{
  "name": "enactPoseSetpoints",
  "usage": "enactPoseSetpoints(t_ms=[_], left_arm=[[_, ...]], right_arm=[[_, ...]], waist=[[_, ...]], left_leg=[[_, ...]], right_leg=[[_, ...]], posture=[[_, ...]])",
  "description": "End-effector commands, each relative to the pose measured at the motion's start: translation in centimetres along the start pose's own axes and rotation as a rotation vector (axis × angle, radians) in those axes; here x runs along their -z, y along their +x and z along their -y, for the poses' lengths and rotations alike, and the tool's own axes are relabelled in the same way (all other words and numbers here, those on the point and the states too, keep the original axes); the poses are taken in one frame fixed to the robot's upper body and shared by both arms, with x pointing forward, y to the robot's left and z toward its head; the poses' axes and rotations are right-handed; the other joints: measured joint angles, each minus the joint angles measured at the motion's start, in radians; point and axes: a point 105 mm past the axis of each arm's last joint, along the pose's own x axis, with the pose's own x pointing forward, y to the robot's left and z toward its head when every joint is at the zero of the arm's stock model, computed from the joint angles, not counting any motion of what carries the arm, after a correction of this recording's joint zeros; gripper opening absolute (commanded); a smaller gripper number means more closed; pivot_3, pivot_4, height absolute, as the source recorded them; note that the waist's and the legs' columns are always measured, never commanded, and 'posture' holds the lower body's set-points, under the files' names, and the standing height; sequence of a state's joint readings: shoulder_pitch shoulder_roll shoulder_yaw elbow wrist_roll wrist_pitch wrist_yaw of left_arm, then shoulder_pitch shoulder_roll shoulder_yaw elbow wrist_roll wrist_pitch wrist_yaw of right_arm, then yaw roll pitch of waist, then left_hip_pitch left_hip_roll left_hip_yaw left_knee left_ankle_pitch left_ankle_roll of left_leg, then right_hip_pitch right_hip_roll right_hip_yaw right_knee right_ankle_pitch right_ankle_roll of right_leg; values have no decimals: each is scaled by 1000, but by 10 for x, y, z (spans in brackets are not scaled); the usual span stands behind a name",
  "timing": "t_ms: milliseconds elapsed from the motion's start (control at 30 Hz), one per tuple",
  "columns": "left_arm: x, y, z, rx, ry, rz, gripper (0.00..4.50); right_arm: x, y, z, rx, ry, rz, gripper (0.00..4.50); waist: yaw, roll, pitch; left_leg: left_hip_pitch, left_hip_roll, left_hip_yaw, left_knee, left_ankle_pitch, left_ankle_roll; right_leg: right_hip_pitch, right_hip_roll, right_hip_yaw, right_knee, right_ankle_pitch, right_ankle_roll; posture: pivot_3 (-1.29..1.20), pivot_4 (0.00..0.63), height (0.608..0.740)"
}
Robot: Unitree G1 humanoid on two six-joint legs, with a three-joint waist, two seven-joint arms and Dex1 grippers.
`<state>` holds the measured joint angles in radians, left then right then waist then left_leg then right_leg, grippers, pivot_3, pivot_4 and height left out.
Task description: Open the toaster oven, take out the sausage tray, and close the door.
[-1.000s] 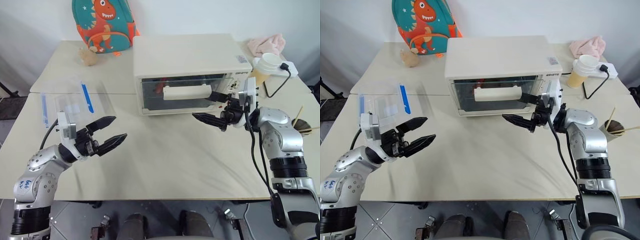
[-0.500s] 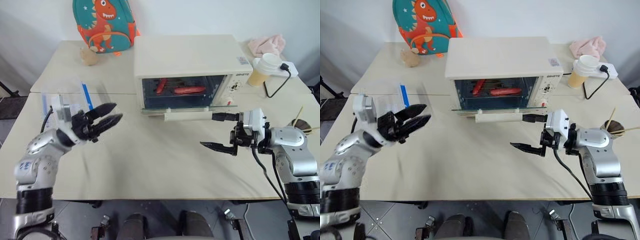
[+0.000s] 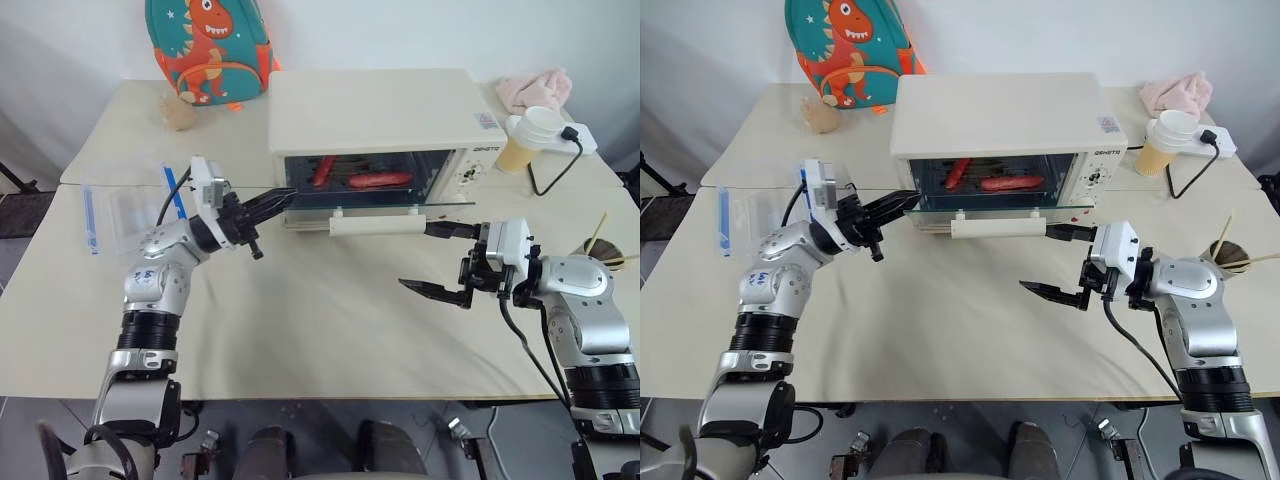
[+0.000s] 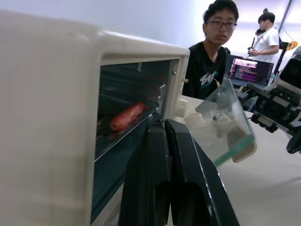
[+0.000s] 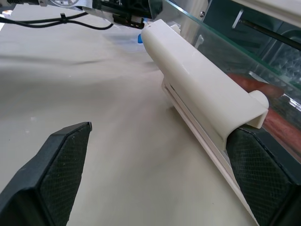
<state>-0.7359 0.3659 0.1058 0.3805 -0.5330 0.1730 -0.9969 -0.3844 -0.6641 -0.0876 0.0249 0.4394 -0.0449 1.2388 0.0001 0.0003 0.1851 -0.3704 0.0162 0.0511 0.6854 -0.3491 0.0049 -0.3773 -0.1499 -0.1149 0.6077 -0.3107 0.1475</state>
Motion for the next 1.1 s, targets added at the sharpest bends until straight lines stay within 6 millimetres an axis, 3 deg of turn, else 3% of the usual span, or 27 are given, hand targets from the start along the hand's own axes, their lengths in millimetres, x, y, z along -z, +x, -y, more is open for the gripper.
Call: enactPoseSetpoints(t_ms=[33, 267, 400, 467, 533, 633, 733, 800, 867, 1000, 1100], left_arm=[[-6, 9, 0, 17, 36, 18, 57], [6, 9, 10, 96, -8, -40, 57], [20, 6, 19, 142, -45, -98, 57], [30, 3, 25, 170, -44, -142, 57], [40, -1, 30, 181, -50, -180, 57], [55, -11, 36, 178, -45, -236, 57], [64, -18, 38, 159, -53, -263, 57], [75, -28, 45, 167, -49, -306, 57], [81, -34, 47, 143, -32, -334, 57], [78, -38, 46, 112, -19, -314, 57], [64, -46, 50, 114, 10, -254, 57]], right_arm=[[-10, -2, -2, 0, -49, 19, 4500], [-7, -39, -4, 140, -15, -52, 4500], [10, -92, -27, 264, 49, -202, 4500], [12, -109, -33, 311, 54, -247, 4500], [9, -122, -31, 365, 23, -276, 4500], [-5, -131, -12, 466, -58, -258, 4500], [-14, -127, -3, 484, -126, -245, 4500], [-22, -110, 9, 491, -202, -210, 4500], [-25, -72, 14, 433, -253, -170, 4500], [-12, -36, 32, 506, -314, -275, 4500], [-8, 10, 41, 474, -487, -283, 4500]], waist=[[0, 0, 0], [17, 0, 0], [40, 0, 0], [44, -1, 0], [44, -1, 0], [27, -1, 0], [19, -1, 0], [17, 0, 0], [8, 0, 0], [11, 0, 0], [8, 0, 0]], left_leg=[[0, 0, 0, 0, 0, 0], [0, 0, 0, 0, 0, 0], [0, 0, -2, 0, 0, 0], [-1, -1, 0, 0, 0, 0], [0, -1, 2, 0, -1, 1], [1, -1, 6, 1, 0, 2], [3, 0, 8, 1, 2, 1], [4, 1, 8, 1, 3, 1], [5, 1, 10, 1, 3, 1], [5, 1, 8, 2, 3, 1], [2, 1, 8, 5, 2, 1]], right_leg=[[0, 0, 0, 0, 0, 0], [0, 0, -1, 0, 0, 0], [1, 0, -2, 0, 0, 0], [1, 0, -1, -2, 0, 0], [1, -1, 0, -3, 0, 1], [2, -1, 3, -4, 0, 1], [2, 0, 5, -2, 0, 0], [1, 0, 5, -1, 1, -1], [1, 0, 7, -1, 1, -1], [1, 0, 7, 2, 1, -1], [-1, -1, 7, 2, 1, -1]], posture=[[0, 150, 740], [0, 150, 740], [0, 150, 740], [0, 150, 740], [0, 150, 740], [0, 150, 740], [0, 150, 740], [0, 150, 740], [0, 150, 740], [0, 150, 740], [0, 150, 740]])
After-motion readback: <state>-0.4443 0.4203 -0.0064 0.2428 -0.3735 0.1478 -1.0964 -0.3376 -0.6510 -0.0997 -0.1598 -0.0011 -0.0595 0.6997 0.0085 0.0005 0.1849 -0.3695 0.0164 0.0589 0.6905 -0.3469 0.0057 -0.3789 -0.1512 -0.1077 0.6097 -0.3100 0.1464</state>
